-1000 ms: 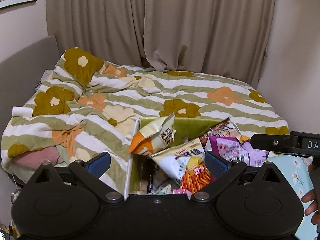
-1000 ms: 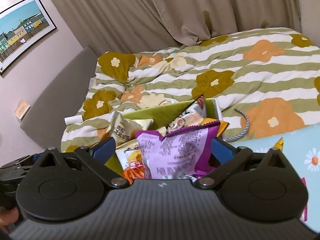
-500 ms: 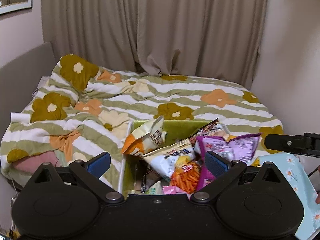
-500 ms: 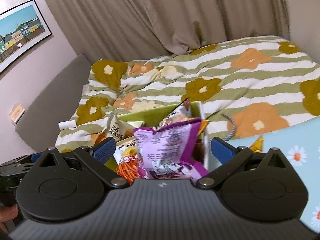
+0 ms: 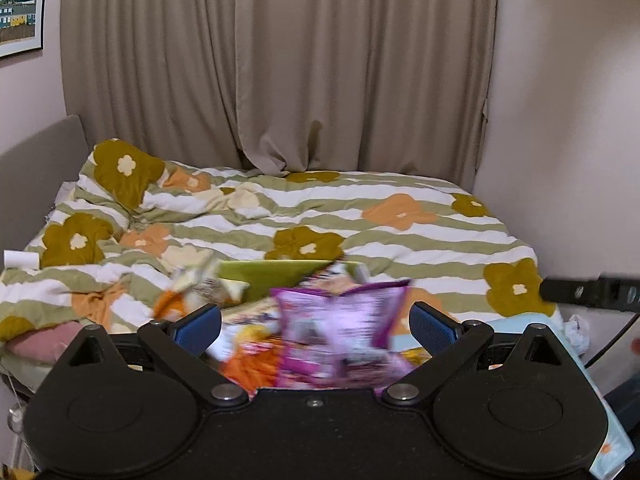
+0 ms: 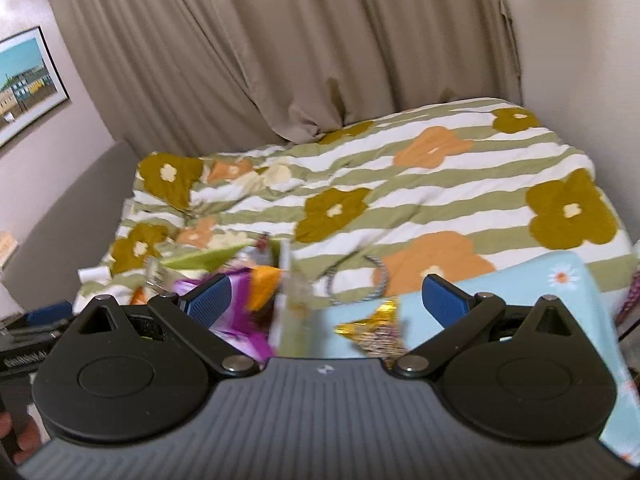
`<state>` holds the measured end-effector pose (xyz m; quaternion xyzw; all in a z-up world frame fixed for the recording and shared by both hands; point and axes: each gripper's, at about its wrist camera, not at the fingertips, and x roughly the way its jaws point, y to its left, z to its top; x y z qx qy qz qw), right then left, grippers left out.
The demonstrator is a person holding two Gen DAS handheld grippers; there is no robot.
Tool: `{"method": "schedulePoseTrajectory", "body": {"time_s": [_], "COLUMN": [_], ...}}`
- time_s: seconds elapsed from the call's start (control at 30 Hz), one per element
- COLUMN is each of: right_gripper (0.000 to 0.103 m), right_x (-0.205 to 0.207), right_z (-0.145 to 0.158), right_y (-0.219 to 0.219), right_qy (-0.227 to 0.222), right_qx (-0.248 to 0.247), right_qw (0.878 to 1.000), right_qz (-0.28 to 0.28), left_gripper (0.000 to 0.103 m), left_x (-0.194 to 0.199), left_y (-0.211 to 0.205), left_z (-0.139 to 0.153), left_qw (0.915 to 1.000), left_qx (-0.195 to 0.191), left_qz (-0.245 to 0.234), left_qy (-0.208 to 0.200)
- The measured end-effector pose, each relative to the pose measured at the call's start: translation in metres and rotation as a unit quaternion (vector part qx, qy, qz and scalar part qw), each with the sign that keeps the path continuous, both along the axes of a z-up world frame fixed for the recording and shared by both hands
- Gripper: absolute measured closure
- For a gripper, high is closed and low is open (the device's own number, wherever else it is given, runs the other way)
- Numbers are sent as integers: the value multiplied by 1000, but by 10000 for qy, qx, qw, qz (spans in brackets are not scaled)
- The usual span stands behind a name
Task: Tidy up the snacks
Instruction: 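Move both tools back over the last two bags on the mat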
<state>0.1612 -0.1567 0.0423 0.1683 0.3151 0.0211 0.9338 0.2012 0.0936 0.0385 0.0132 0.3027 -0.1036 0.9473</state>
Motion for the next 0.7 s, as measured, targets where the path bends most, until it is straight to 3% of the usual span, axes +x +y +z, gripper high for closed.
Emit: {"method": "schedulePoseTrajectory", "body": {"time_s": [0.13,0.33,0.7], "right_gripper": [0,0,0], "right_x": [-4,-6,-10], "right_z": [-15,-54,-117], "right_y": [-34,-80,-105], "right_qy": [231,653,1171], "right_qx": [-273,-229,-139], "right_qw": [9991,9959,9855], "right_qz": [216,586,1219], "left_gripper": [1,1,6], "left_x": [-5,-2,41], "left_y": [-45,-109,-183], "left_z": [-8,-29,-95], "left_qw": [9999,9994,9917], "left_qx": [47,205,678], "left_qz": [-68,-56,-212], "left_qy": [74,256,1071]}}
